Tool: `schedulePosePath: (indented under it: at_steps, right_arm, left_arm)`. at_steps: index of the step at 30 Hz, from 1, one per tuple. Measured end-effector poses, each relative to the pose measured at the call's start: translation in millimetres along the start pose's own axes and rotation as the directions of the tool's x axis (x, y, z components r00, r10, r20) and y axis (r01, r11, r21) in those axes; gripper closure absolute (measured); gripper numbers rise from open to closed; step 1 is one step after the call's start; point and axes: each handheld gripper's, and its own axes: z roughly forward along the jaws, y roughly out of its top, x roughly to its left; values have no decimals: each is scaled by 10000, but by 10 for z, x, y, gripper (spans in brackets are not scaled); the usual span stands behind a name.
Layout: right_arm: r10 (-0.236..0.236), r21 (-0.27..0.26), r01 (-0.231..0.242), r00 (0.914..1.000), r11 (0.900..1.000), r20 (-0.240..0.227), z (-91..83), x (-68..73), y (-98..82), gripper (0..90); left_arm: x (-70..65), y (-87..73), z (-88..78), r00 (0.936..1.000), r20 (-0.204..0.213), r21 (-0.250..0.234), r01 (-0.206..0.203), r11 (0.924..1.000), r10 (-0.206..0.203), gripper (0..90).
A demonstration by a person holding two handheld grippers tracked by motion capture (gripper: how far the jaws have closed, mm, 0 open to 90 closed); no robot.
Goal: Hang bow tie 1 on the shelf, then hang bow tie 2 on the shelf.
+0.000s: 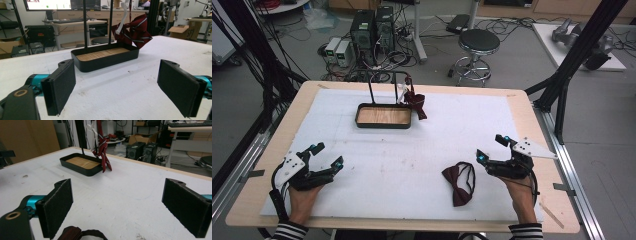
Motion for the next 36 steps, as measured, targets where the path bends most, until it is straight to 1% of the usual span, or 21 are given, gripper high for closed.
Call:
schedulePosePath:
  at_steps: [4,10,18,20,23,24,26,27,28,31,32,35,36]
  right_arm:
    - [-48,-76,48,10000,10000,-7,-8,10,4,91]
    - [107,-135,-106,9999,9999,95,-30,-3,4,92]
    - [126,44,-127,9997,9999,214,-28,9,7,92]
    - [113,73,-114,9998,9999,175,-31,12,14,92]
    - [14,138,-17,9998,9999,194,-48,16,32,91]
    - [54,197,-58,9998,9998,208,-60,25,42,91]
    - [-81,216,76,9997,9997,221,-86,33,61,92]
    - [-32,295,26,9998,9996,179,-101,40,73,91]
    - [-114,369,107,9998,9993,180,-111,38,86,92]
    - [-132,528,126,9999,9985,111,-134,63,133,92]
    - [-88,700,80,9999,9975,108,-136,80,150,92]
    - [-536,1220,512,9984,9912,160,-110,138,207,92]
    - [-819,1372,774,9963,9875,271,-104,168,225,93]
  left_arm:
    - [2,1,1,10000,-7,32,8,10000,-8,155]
    - [4,1,0,10000,-17,12,-1,10000,1,155]
    - [-6,-2,-5,10000,-10,-47,-29,10000,29,156]
    - [-6,-2,-4,10000,-11,-44,-30,10000,30,156]
    - [1,1,2,10000,30,23,-3,10000,3,156]
    - [8,3,3,10000,47,60,4,10000,-4,155]
    - [14,2,1,9999,78,39,72,10000,-72,155]
    - [12,-1,-5,10000,72,-21,67,10000,-67,155]
    - [10,-1,-8,10000,92,-46,37,10000,-36,155]
    - [6,-3,-10,10000,91,-102,31,9999,-30,155]
    - [7,-3,-12,10000,96,-84,3,10000,-2,156]
    - [6,-2,-6,10000,83,-67,38,10000,-37,156]
    - [10,-1,-5,9999,95,-34,46,10000,-45,156]
